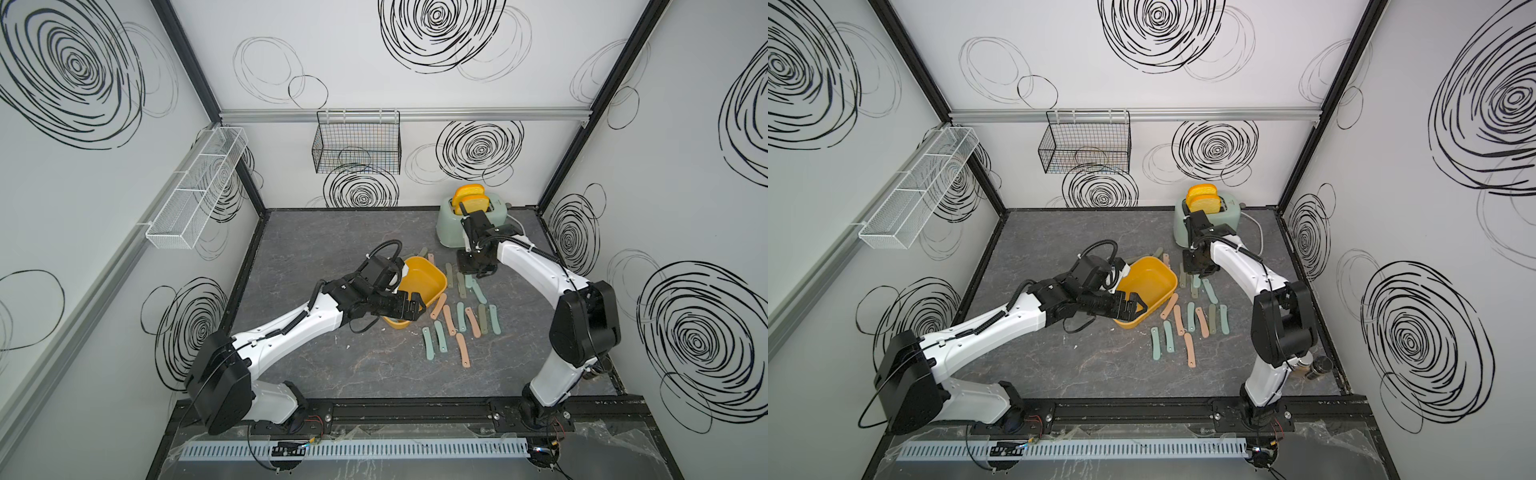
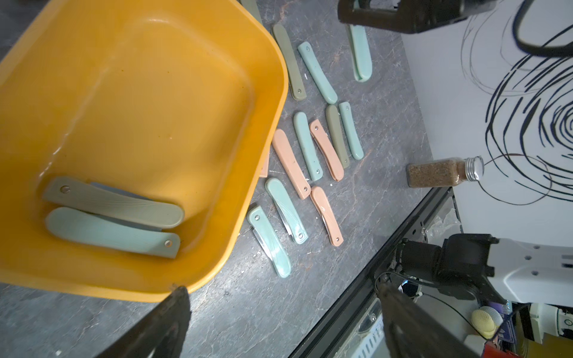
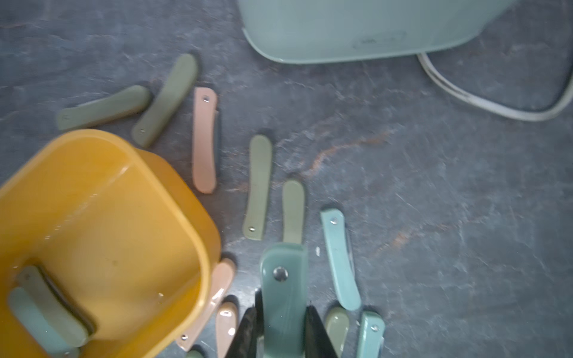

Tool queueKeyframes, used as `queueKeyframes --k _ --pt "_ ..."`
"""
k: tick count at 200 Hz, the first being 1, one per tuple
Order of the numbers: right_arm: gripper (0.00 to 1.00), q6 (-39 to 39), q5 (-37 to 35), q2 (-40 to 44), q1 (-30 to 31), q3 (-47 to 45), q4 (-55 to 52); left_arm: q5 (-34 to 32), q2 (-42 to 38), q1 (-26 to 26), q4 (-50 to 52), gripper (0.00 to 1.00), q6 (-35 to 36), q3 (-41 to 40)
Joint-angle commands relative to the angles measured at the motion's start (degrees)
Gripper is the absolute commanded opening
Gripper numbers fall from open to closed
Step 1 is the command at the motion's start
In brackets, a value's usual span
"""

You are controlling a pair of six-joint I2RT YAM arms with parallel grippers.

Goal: Take the fruit knife out of the storage box
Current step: Pick up the fruit knife from the storage box, then place the fruit knife at the center of the board.

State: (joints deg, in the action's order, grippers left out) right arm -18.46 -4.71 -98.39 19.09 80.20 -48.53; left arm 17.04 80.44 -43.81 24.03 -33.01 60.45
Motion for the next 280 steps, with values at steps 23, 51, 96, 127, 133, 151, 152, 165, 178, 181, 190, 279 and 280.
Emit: queueKeyframes --k 23,51,96,127,133,151,152,165,178,181,190,279,280 --pt "0.19 2.5 -1.3 0.6 -7.9 -7.6 3.7 -0.6 5.0 -3.0 -3.1 0.98 0.5 5.7" --pt "0.18 3.6 -1.8 -2.7 -11.6 -8.4 5.6 -0.3 7.8 -4.2 -3.1 0.98 0.5 8.0" --pt "0.18 4.5 -0.8 -9.2 -15.2 -6.5 8.1 -0.5 8.6 -5.2 -2.3 0.98 0.7 8.1" --pt "0.22 4.7 0.4 -12.7 -15.7 -5.3 8.7 -0.8 8.9 -4.8 -1.2 0.98 1.5 8.1" --pt "0.23 4.7 0.6 -13.0 -15.7 -5.1 8.8 -0.9 9.0 -4.7 -1.0 0.98 1.7 8.3" --pt "0.33 4.5 1.1 -13.1 -15.7 -4.5 8.8 -1.2 9.3 -3.9 -0.3 0.98 1.7 8.6" --pt "0.35 4.5 1.1 -13.1 -15.7 -4.5 8.8 -1.3 9.3 -3.8 -0.3 0.98 1.7 8.6" --pt "0.43 4.3 1.0 -12.4 -15.5 -3.9 8.2 -1.9 9.3 -3.4 0.3 0.98 1.5 8.9" --pt "0.5 4.0 0.8 -11.0 -15.1 -3.1 7.7 -2.9 9.0 -3.0 0.8 0.98 1.3 9.0" --pt "0.52 3.9 0.8 -10.6 -14.9 -3.0 7.7 -3.2 8.9 -2.8 1.0 0.98 1.2 8.9" --pt "0.53 3.5 0.8 -9.2 -13.8 -2.5 7.3 -3.9 8.6 -2.4 1.3 0.98 1.2 8.5" --pt "0.57 -1.3 5.6 -2.8 8.5 -0.5 8.4 -4.9 -10.8 14.0 7.8 0.98 3.6 -5.1" --pt "0.57 -1.3 5.7 -2.8 8.7 -0.5 8.6 -4.9 -11.1 14.1 8.0 0.98 3.7 -5.2"
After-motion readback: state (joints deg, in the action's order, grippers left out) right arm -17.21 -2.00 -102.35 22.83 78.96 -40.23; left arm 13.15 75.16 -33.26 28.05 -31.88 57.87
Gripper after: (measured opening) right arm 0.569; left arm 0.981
